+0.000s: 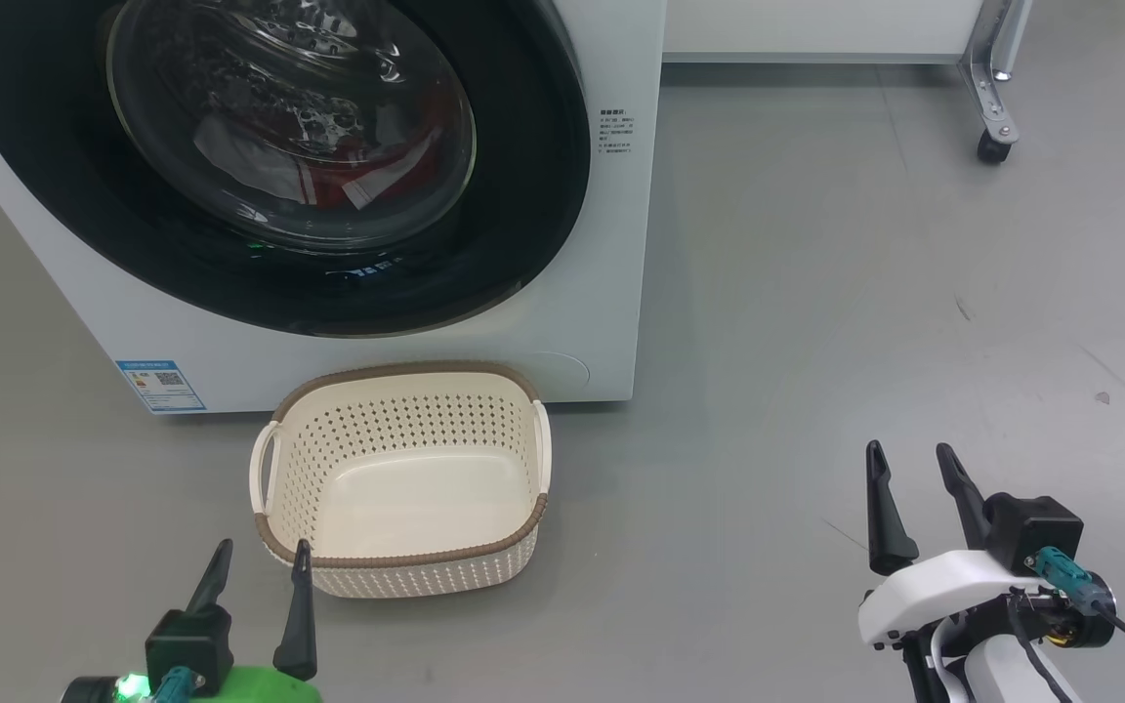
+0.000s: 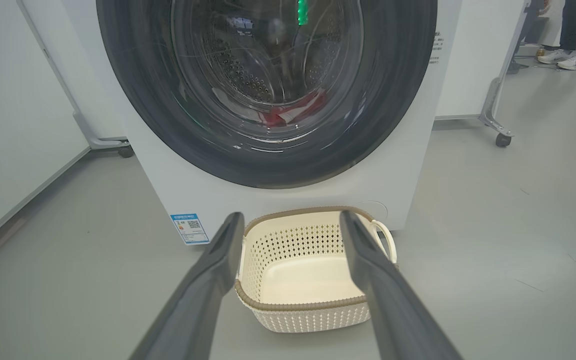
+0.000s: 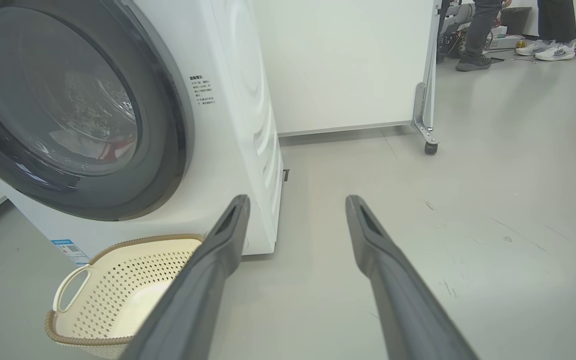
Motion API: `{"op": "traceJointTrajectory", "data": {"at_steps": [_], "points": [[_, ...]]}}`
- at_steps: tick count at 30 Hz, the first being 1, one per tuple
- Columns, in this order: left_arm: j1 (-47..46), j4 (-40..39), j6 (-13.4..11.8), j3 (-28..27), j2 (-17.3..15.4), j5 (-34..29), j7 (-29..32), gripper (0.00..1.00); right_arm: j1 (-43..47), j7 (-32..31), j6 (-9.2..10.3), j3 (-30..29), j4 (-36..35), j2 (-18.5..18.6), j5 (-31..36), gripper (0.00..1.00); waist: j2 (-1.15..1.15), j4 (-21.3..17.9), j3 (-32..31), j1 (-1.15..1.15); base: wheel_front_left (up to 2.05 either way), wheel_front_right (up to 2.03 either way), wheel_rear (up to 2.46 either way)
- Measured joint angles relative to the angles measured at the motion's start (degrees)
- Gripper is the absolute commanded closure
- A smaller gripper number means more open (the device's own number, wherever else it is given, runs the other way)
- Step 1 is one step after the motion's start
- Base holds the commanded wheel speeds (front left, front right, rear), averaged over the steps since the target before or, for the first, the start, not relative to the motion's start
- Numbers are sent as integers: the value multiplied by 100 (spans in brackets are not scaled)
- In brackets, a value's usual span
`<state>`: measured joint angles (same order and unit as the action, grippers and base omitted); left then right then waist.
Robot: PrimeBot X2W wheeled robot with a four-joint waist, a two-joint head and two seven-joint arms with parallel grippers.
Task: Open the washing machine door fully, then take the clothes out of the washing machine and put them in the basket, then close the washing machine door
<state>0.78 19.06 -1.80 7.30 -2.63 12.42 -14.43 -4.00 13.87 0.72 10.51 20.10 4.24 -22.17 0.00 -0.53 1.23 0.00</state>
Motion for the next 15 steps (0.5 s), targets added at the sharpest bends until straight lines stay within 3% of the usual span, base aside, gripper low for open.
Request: {"op": "traceJointTrajectory", "data": {"at_steps": [15], "points": [[-27, -11, 0, 21, 1, 0, 0, 0, -24, 7, 0, 1, 62, -7, 0, 0, 0, 5, -2, 0, 0, 0, 0]]}}
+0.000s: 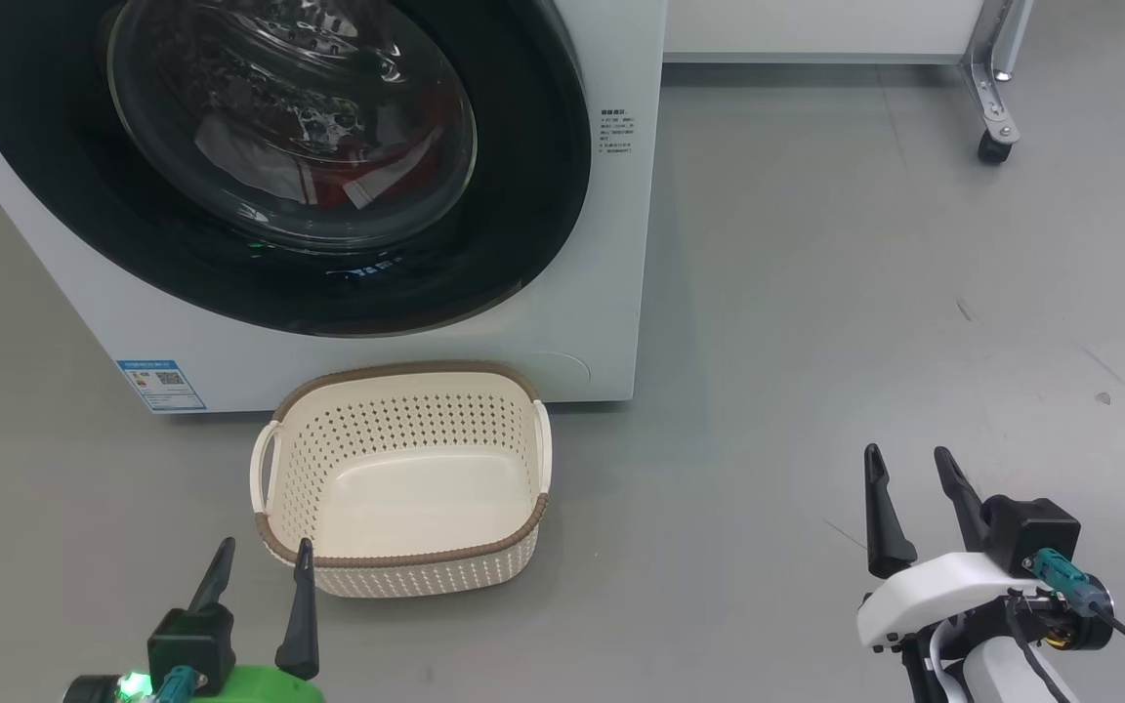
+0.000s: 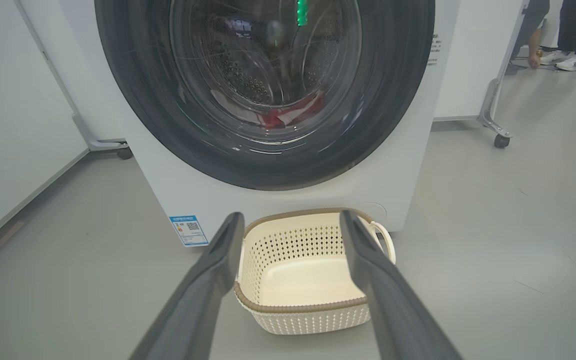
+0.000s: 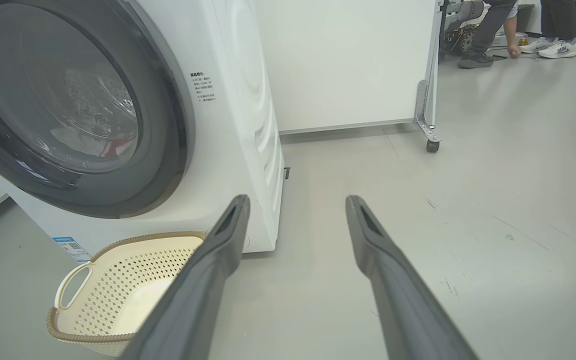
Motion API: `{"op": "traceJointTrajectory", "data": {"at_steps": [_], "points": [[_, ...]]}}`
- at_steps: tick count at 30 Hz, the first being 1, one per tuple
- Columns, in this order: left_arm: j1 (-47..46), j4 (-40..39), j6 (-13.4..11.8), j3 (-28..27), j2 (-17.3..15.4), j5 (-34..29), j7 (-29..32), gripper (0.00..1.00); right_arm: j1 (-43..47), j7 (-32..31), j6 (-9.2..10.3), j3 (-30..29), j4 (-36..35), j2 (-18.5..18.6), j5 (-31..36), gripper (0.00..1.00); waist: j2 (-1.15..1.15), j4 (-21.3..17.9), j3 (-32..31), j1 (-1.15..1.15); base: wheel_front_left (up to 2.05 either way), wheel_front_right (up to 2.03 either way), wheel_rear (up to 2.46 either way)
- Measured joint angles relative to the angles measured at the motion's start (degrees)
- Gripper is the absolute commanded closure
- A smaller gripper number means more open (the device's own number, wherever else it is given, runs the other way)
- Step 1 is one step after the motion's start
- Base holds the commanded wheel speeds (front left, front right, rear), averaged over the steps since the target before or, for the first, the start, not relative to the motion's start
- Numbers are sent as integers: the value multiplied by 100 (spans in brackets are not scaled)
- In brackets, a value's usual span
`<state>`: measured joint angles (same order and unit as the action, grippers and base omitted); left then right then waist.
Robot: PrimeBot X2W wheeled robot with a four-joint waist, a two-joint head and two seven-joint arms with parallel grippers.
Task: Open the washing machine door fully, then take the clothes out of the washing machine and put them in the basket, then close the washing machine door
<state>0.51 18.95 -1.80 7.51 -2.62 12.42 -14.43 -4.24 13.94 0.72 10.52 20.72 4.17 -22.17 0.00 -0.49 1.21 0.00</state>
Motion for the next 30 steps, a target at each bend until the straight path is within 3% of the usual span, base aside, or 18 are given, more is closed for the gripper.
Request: {"op": "traceJointTrajectory", "data": {"at_steps": [28, 30], "points": [[-1, -9, 0, 75, 1, 69, 0, 0, -55, 1, -4, 18, 93, -9, 20, 0, 0, 12, 15, 0, 0, 0, 0], [-2, -25, 0, 87, 1, 69, 0, 0, -57, 1, -9, 68, 107, 3, 58, 100, 0, 15, 21, 0, 0, 0, 0]]}}
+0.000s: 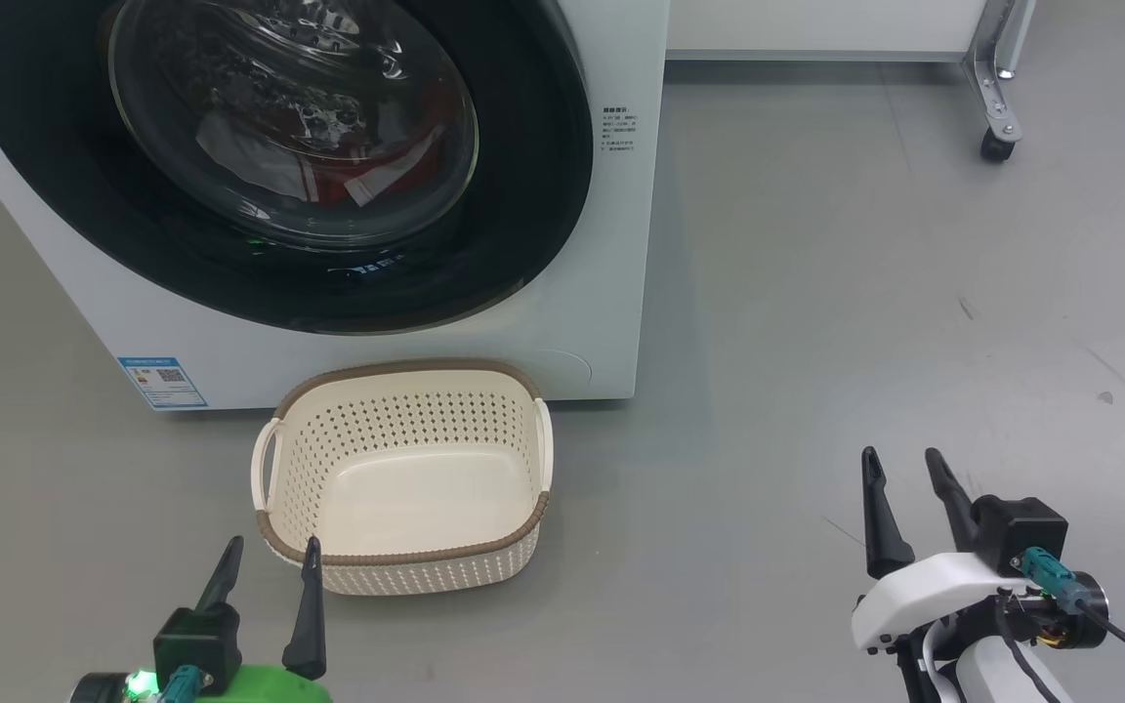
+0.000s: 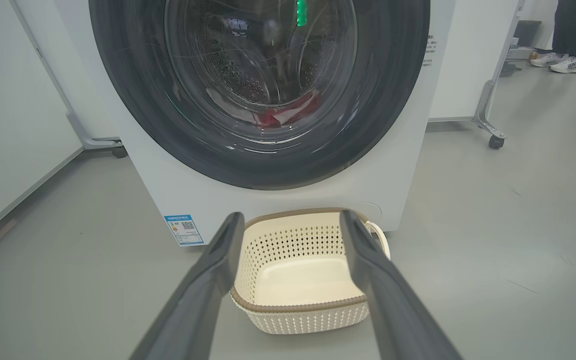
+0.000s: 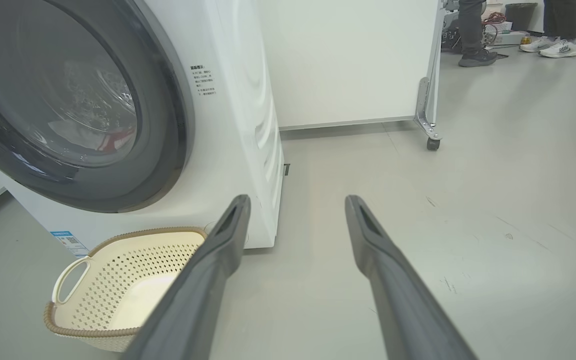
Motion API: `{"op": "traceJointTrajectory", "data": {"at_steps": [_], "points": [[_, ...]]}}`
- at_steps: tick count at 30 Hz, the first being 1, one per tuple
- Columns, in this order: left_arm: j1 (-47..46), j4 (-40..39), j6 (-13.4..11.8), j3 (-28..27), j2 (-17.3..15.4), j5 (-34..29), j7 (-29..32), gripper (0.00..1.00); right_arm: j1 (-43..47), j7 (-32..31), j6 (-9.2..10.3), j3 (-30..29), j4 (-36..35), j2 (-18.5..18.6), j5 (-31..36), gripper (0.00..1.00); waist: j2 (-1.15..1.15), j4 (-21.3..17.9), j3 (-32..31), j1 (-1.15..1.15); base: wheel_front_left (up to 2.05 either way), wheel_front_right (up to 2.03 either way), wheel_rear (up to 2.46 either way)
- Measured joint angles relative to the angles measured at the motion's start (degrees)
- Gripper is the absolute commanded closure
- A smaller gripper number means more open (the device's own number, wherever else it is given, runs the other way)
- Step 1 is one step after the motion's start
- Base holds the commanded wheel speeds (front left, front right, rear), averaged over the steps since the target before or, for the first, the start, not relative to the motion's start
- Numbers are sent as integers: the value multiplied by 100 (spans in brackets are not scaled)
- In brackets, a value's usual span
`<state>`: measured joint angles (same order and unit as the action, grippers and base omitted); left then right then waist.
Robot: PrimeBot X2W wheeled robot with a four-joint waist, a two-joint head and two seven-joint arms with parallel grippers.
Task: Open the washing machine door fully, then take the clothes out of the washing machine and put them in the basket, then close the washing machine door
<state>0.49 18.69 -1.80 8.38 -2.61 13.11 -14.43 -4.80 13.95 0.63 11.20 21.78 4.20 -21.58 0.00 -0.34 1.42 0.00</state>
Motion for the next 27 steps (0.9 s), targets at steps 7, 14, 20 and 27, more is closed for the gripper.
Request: {"op": "traceJointTrajectory", "data": {"at_steps": [7, 14, 20, 27], "points": [[-3, -34, 0, 77, 0, 1, 0, 0, 0, 1, -119, -149, -27, -60, -325, 100, 0, 23, 51, 0, 0, 0, 0], [-116, -98, 1, 180, 1, 0, 0, 0, -146, -57, -366, -560, -110, -110, -1280, 100, 0, 78, 262, 0, 0, 0, 0], [-264, -171, 1, 322, 3, 1, 0, 0, -514, -303, -528, -1123, -315, -171, -2654, 100, 0, 172, 517, 0, 0, 0, 0], [-542, -272, 7, 472, 4, 60, -1, 0, -1215, -838, -571, -1538, -485, -170, -3975, 100, 0, 328, 867, 0, 0, 0, 0]]}}
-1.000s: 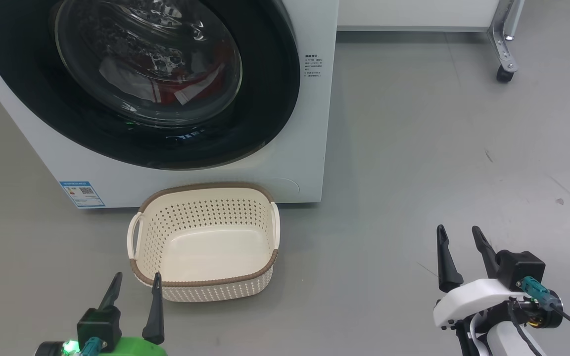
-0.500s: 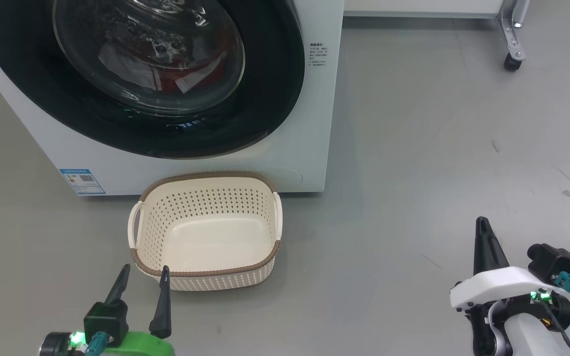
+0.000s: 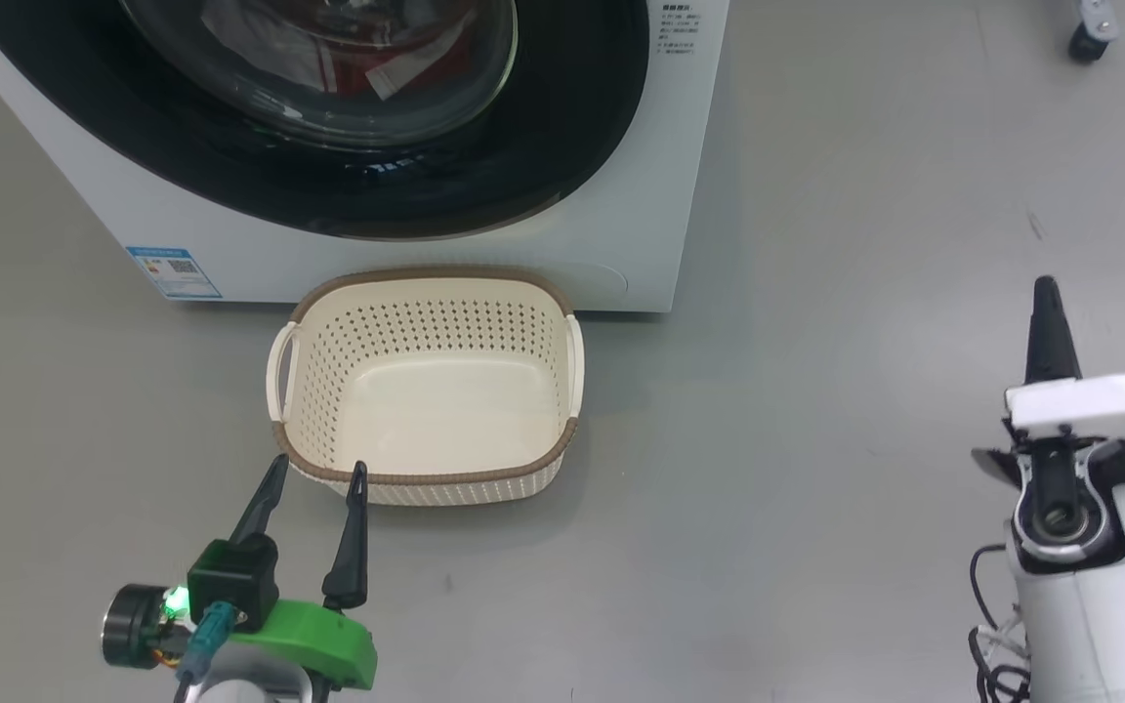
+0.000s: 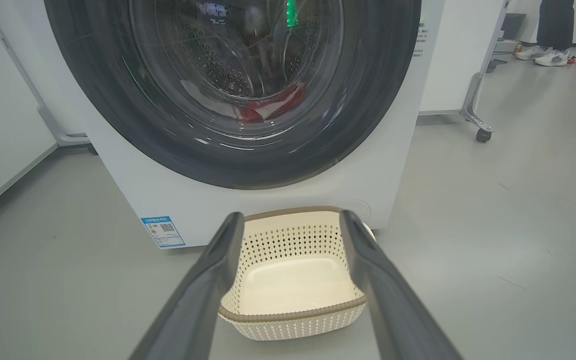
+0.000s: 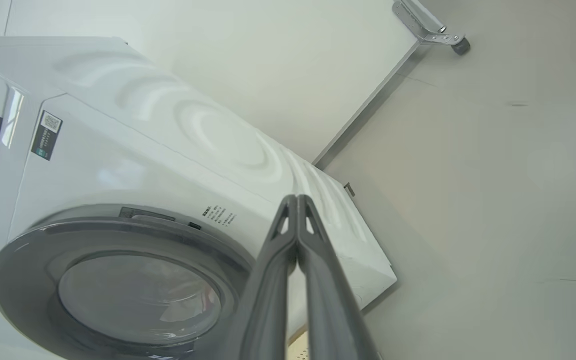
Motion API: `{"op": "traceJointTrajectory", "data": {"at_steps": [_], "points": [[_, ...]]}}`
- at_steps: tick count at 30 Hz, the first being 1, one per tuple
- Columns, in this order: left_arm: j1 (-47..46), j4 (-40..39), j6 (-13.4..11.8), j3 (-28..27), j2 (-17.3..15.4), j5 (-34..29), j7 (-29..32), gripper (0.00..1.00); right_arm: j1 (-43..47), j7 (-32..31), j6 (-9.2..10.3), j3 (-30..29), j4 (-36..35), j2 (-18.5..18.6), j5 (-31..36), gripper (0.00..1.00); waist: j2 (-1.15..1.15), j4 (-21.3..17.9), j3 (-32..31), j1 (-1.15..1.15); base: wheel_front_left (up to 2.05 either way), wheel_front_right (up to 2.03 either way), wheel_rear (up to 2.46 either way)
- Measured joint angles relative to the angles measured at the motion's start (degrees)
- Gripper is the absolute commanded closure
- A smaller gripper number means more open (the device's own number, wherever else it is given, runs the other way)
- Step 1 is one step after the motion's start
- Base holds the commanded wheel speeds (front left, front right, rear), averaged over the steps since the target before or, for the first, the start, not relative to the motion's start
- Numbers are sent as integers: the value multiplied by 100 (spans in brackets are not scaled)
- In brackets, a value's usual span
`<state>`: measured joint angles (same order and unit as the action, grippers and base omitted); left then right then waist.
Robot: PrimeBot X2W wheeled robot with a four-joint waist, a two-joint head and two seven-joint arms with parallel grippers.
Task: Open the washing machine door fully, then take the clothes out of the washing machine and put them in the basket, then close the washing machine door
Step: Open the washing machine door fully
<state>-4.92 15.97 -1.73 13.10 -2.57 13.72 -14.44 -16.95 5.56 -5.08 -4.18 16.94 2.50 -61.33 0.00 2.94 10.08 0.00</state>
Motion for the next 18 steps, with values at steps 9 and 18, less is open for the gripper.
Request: {"op": "traceJointTrajectory", "data": {"at_steps": [9, 18], "points": [[-297, -146, 1, 212, 9, 452, 0, 0, -961, -639, 81, -233, -274, 16, -745, 100, 0, 242, 434, 0, 0, 0, 0], [-640, -213, 0, 490, 16, 575, 0, 0, -1902, -1199, 427, -439, -513, 275, -1096, 100, 0, 563, 992, 0, 0, 0, 0]]}}
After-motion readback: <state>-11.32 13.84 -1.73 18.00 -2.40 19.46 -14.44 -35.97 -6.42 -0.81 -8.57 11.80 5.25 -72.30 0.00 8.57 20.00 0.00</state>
